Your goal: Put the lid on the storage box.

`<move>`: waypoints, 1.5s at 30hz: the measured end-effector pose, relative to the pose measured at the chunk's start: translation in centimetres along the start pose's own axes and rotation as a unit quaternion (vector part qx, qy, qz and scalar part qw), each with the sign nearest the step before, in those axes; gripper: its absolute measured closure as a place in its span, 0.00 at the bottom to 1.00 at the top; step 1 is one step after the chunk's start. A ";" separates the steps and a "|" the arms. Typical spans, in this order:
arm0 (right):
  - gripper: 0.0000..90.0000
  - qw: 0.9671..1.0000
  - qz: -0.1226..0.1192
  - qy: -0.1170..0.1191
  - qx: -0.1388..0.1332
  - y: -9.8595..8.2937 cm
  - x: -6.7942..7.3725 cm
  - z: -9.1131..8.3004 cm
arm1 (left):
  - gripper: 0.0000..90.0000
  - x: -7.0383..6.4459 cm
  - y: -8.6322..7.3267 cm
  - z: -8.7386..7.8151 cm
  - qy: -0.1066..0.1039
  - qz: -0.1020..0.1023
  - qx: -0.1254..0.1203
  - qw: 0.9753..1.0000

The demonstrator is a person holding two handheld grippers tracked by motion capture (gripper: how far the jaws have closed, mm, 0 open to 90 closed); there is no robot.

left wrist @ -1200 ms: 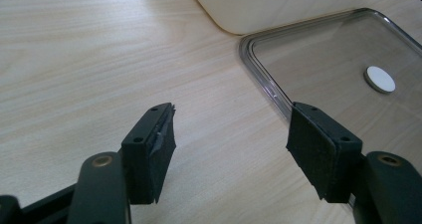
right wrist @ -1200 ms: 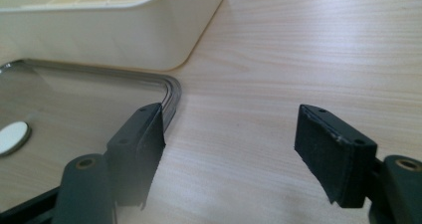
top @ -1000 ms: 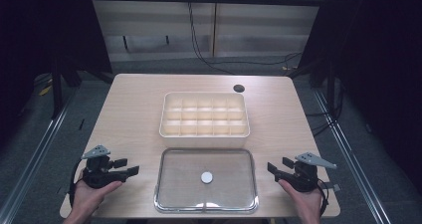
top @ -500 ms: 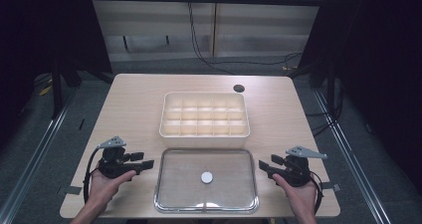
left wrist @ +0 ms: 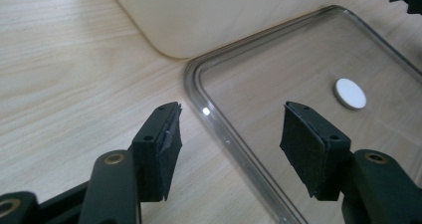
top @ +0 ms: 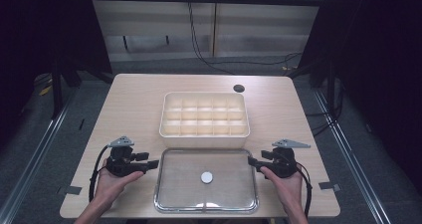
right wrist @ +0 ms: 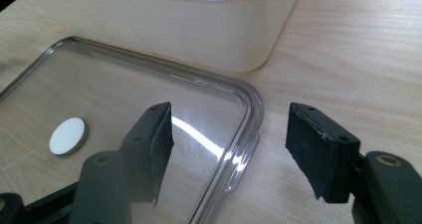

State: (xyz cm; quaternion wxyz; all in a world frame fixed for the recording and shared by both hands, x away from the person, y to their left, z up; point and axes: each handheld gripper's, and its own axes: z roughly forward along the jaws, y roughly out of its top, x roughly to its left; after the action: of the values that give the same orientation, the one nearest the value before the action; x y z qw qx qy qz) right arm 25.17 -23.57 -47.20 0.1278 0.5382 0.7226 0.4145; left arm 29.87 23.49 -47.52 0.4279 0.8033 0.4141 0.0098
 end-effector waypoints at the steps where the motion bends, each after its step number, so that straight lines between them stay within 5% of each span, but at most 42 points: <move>1: 0.39 1.000 -0.002 -0.001 0.003 0.0 0.0 0.0 | 0.46 0.1 -0.2 0.2 0.000 -0.003 0.002 1.000; 11: 0.48 0.998 -0.021 -0.034 0.047 -0.9 0.3 1.9 | 0.60 -0.8 -0.8 1.7 0.005 0.026 0.037 0.999; 22: 0.48 0.997 -0.042 -0.040 0.057 -1.4 0.9 2.5 | 0.55 -1.6 -1.0 2.9 0.007 0.032 0.053 0.998; 29: 0.49 0.997 -0.034 -0.046 0.051 -1.7 1.1 2.8 | 0.51 -1.9 -1.0 3.0 0.004 0.040 0.053 0.998; 40: 0.48 0.999 -0.003 -0.025 0.040 -1.8 1.0 2.8 | 0.56 -2.1 -1.1 3.1 -0.001 0.051 0.054 0.997; 44: 0.51 0.999 0.029 -0.005 0.032 -1.8 0.4 2.7 | 0.56 -2.1 -1.1 3.1 0.000 0.053 0.053 0.997; 45: 0.51 0.998 0.061 0.008 0.029 -1.9 0.0 2.6 | 0.56 -2.1 -1.1 3.1 -0.001 0.053 0.054 0.997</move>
State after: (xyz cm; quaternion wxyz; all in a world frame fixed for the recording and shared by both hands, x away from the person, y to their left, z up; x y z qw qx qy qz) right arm 25.55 -22.51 -50.19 0.0811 0.5811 0.7013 0.4050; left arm 28.95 20.31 -49.53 0.3829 0.8463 0.3701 0.0094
